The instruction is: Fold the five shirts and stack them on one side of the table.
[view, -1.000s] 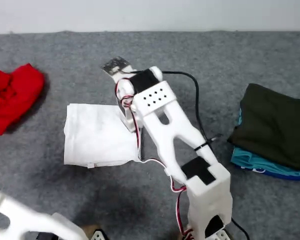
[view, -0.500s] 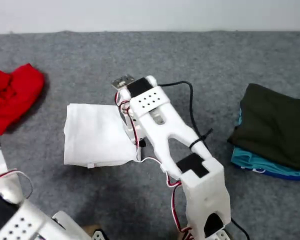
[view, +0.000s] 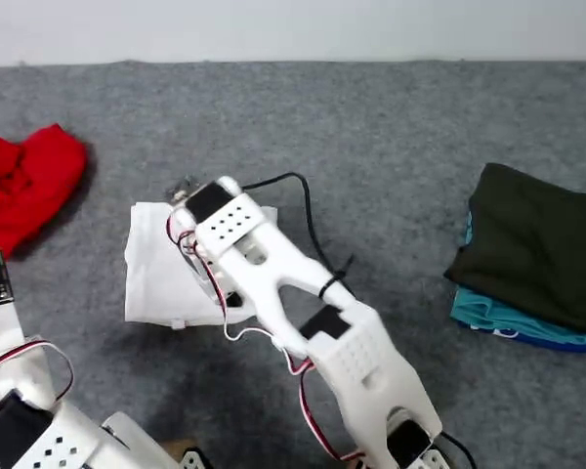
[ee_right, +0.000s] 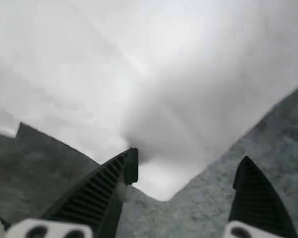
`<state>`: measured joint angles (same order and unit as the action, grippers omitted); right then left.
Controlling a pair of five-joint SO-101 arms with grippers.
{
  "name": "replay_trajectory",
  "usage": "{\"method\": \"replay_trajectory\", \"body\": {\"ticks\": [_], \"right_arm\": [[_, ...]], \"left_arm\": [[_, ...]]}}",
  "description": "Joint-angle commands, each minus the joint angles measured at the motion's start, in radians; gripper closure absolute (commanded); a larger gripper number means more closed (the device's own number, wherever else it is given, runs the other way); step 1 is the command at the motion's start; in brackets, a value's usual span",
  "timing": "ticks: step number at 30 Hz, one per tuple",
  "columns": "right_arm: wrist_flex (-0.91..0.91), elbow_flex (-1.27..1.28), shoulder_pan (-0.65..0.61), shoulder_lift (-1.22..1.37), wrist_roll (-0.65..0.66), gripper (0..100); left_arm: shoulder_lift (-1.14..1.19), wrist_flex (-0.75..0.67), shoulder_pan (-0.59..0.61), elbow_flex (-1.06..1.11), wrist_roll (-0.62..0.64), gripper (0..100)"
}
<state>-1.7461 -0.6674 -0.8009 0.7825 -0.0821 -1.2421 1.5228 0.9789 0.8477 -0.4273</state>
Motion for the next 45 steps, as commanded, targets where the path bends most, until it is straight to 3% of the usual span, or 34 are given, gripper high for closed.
{"method": "replay_trajectory", "body": {"ticks": [1,6,11,18,22,30,32,35,40,45], "right_arm": [[0.004,-0.074,0.001,0.061,-0.012,69.9],[-0.008,-0.114,0.001,0.143,0.005,85.3],[-0.030,-0.115,0.027,0.145,0.157,99.2],[-0.051,-0.091,0.174,0.067,0.241,98.8],[-0.051,-0.018,0.277,-0.051,0.482,98.8],[-0.044,-0.002,0.539,-0.179,1.195,98.8],[-0.010,-0.002,0.578,-0.180,1.363,98.8],[0.105,-0.002,0.602,-0.177,1.514,98.8],[0.300,0.006,0.545,-0.168,1.540,98.1],[0.306,-0.002,0.512,-0.166,1.332,86.8]], "left_arm": [[-0.014,-0.023,-0.003,-0.005,-0.002,98],[-0.014,-0.020,-0.002,-0.005,-0.002,98],[-0.014,-0.018,-0.002,-0.005,-0.002,98],[-0.011,-0.020,-0.002,-0.004,-0.002,98],[-0.009,-0.021,-0.005,-0.004,-0.002,98],[-0.009,-0.026,-0.006,-0.004,-0.002,98],[-0.009,-0.026,-0.006,-0.004,-0.002,98],[-0.008,-0.026,-0.006,-0.004,-0.002,98],[-0.012,-0.035,-0.006,0.015,-0.002,98],[-0.015,-0.055,-0.006,0.038,-0.002,98]]}}
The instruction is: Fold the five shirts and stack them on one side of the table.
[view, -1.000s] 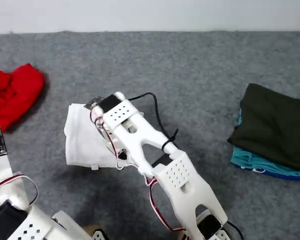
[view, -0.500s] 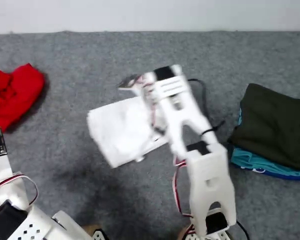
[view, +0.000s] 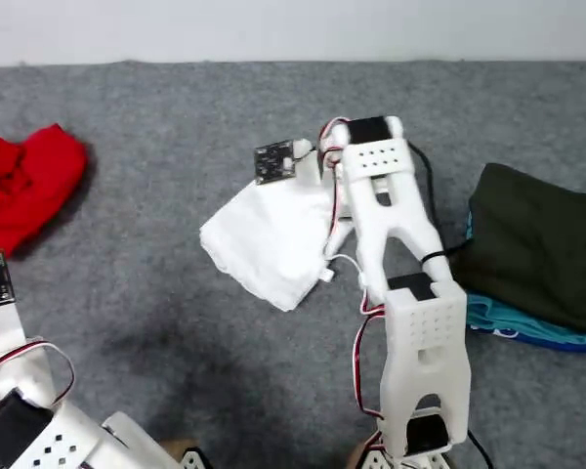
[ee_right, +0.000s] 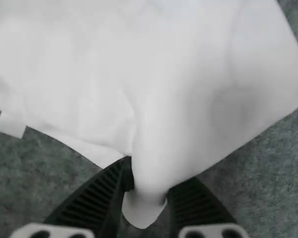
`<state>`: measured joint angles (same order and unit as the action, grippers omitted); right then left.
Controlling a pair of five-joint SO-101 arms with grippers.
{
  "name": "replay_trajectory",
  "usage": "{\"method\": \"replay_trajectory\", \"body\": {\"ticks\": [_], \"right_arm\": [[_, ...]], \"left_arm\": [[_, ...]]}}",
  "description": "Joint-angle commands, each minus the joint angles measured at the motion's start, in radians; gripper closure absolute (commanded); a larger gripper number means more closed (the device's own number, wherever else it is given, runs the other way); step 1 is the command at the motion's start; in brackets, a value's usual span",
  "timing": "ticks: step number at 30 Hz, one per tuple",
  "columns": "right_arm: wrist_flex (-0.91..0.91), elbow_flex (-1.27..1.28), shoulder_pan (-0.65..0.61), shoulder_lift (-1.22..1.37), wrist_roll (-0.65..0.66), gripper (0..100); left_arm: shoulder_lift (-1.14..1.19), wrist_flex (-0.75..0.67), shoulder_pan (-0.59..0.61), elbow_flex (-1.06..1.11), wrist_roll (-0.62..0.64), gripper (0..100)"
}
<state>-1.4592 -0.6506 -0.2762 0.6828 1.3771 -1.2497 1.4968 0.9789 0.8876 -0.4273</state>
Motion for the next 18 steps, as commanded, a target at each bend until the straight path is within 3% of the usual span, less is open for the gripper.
{"method": "replay_trajectory", "body": {"ticks": [1,11,15,18], "right_arm": [[0.021,-0.025,-0.012,-0.070,-0.184,85.3],[-0.156,-0.238,-0.094,-0.162,-0.700,83.6],[-0.188,-0.258,-0.196,-0.150,-0.847,84.4],[-0.131,-0.256,-0.283,-0.084,-0.898,92.9]], "left_arm": [[-0.008,-0.029,-0.006,-0.002,-0.002,98],[-0.008,-0.029,-0.006,-0.002,0.000,98],[-0.008,-0.029,-0.006,0.004,0.002,98],[-0.008,-0.029,-0.006,0.002,0.002,98]]}}
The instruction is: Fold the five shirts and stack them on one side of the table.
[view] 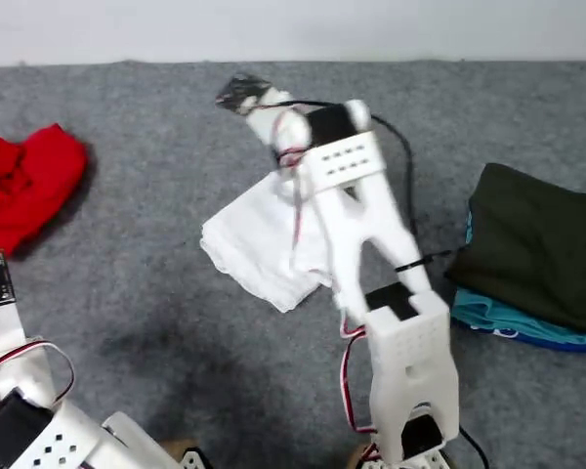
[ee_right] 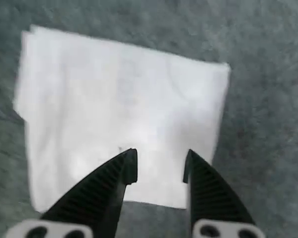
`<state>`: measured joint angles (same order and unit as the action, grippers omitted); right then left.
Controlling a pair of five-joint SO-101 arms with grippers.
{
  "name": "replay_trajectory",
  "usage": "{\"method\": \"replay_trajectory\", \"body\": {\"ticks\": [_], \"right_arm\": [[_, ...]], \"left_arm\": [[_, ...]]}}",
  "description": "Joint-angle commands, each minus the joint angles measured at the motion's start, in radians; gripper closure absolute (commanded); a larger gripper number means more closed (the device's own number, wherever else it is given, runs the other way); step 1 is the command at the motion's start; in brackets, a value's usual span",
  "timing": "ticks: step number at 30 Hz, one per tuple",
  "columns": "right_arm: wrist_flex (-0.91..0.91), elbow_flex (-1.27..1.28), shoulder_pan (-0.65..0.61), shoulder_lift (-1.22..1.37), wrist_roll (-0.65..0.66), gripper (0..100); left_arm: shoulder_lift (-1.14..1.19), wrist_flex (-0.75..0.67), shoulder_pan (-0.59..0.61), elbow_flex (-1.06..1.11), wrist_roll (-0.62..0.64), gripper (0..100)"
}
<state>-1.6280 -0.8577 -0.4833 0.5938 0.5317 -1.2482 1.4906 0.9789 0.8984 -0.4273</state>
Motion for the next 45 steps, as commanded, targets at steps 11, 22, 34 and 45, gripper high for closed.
{"method": "replay_trajectory", "body": {"ticks": [11,22,34,45], "right_arm": [[0.203,-0.058,-0.272,0.317,-0.051,98.8],[-0.176,-0.454,-0.219,0.272,-0.057,98.8],[-0.170,0.112,-0.127,0.033,-0.143,98.8],[-0.156,0.276,-0.245,0.091,-0.144,98.8]], "left_arm": [[-0.009,-0.017,-0.002,-0.013,0.002,98],[-0.009,-0.020,-0.006,-0.007,0.002,98],[-0.009,-0.015,-0.005,-0.013,0.002,98],[-0.009,-0.015,-0.006,-0.007,0.002,98]]}}
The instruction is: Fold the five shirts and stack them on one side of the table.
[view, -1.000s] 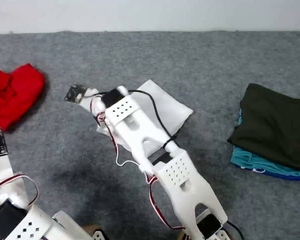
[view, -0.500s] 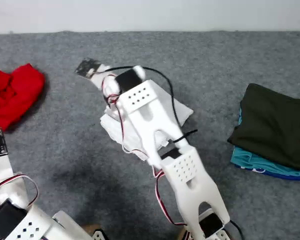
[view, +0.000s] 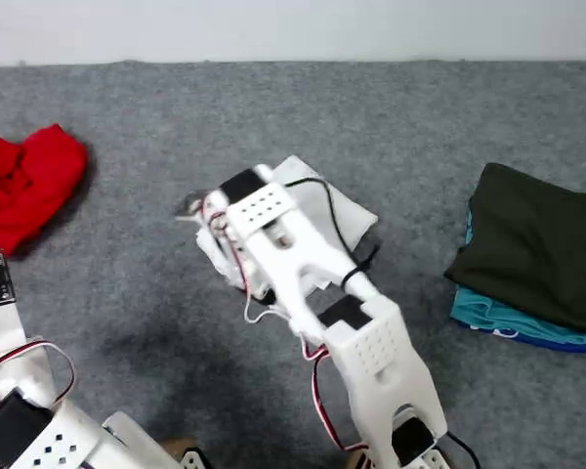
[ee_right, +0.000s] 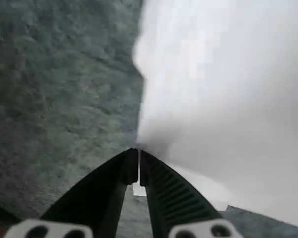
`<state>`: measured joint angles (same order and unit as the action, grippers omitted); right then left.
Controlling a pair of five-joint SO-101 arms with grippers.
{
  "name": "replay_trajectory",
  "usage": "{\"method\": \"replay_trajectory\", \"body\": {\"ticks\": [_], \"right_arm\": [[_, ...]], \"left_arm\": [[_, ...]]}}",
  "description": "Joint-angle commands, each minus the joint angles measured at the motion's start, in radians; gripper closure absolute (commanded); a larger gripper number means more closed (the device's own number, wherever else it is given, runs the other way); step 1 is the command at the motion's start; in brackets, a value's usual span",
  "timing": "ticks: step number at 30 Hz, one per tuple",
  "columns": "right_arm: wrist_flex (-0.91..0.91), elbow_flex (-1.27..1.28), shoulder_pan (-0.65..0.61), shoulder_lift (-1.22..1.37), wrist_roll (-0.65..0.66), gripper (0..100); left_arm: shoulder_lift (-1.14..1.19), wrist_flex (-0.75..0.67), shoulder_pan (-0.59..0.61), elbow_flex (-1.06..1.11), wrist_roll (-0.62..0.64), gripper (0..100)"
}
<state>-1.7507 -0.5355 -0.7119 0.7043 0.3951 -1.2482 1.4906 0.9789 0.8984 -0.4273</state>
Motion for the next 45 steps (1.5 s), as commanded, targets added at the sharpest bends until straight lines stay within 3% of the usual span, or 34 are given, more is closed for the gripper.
{"method": "replay_trajectory", "body": {"ticks": [1,11,17,20,25,28,37,45], "right_arm": [[-0.044,-0.066,-0.010,-0.031,-0.017,98.8],[-0.047,-0.078,0.185,-0.282,-0.341,98.4],[-0.044,-0.078,0.252,-0.312,-0.661,97.0],[-0.042,-0.078,0.251,-0.289,-0.832,86.0],[-0.022,-0.081,0.216,-0.180,-1.033,56.1],[0.039,-0.083,0.208,-0.110,-1.085,50.8],[0.274,-0.083,0.211,0.002,-1.102,55.6],[0.278,-0.083,0.211,0.120,-1.158,55.7]], "left_arm": [[-0.009,-0.015,-0.006,-0.007,0.002,98],[-0.009,-0.017,-0.006,-0.007,0.002,98],[-0.009,-0.018,-0.006,-0.005,0.002,98],[-0.009,-0.018,-0.006,-0.005,0.002,98],[-0.009,-0.020,-0.006,-0.004,0.002,98],[-0.009,-0.018,-0.006,-0.004,0.002,98],[-0.009,-0.015,-0.006,-0.004,0.002,98],[-0.009,-0.015,-0.006,-0.004,0.002,98]]}}
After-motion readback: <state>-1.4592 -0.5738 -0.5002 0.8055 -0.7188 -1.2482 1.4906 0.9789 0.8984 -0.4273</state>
